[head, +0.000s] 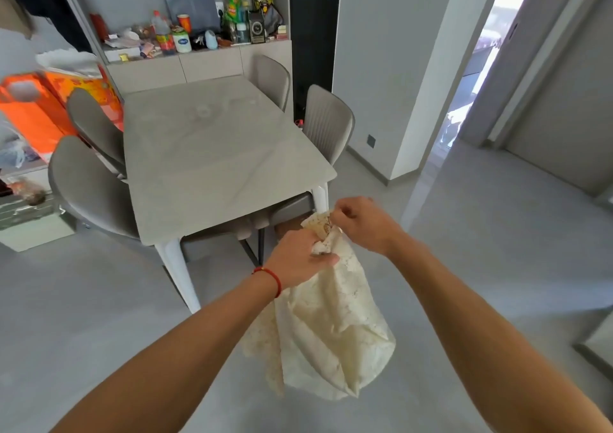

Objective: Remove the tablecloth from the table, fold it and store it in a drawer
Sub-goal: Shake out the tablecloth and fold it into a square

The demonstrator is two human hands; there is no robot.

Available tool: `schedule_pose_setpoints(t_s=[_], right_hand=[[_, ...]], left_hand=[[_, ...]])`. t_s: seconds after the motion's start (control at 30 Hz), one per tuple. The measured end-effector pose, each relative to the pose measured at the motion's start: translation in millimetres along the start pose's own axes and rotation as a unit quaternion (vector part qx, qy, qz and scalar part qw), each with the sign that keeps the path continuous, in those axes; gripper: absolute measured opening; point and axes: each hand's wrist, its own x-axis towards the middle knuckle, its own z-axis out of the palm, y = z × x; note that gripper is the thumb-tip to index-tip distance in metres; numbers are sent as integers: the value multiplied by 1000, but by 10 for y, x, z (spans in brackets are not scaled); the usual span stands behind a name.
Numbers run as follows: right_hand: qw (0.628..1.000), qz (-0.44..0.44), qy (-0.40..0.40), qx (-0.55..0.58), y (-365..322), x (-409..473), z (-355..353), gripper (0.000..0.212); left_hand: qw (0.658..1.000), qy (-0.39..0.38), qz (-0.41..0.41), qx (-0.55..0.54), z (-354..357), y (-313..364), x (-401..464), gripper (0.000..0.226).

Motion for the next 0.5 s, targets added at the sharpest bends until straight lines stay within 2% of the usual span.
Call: schedule_pose_setpoints(t_s=[0.07, 0.13, 0.17, 0.23, 0.33, 0.43, 0.5], right_hand=[[995, 59, 16, -85, 27, -122, -11, 40], [986, 125, -27, -109, 4, -239, 76, 56], [983, 151, -52, -94, 9, -277, 133, 56], [975, 185, -98, -76, 58, -296, 201, 42], [956, 166, -182, -158, 119, -272, 218, 27], [955, 199, -160, -149, 244, -295, 259, 24], [957, 278, -76, -19, 431, -371, 175, 30]], left_hand=[[1000, 16, 4, -2, 81, 8, 7, 46], [999, 27, 21, -30, 203, 71, 4, 27], [998, 30, 27, -45, 262, 111, 9, 23], [998, 17, 40, -43, 355, 148, 26, 26], [999, 4, 28, -14, 445, 104, 33, 52], [998, -32, 27, -47, 395, 5, 11, 51], [997, -9, -20, -78, 177, -191, 23, 42]])
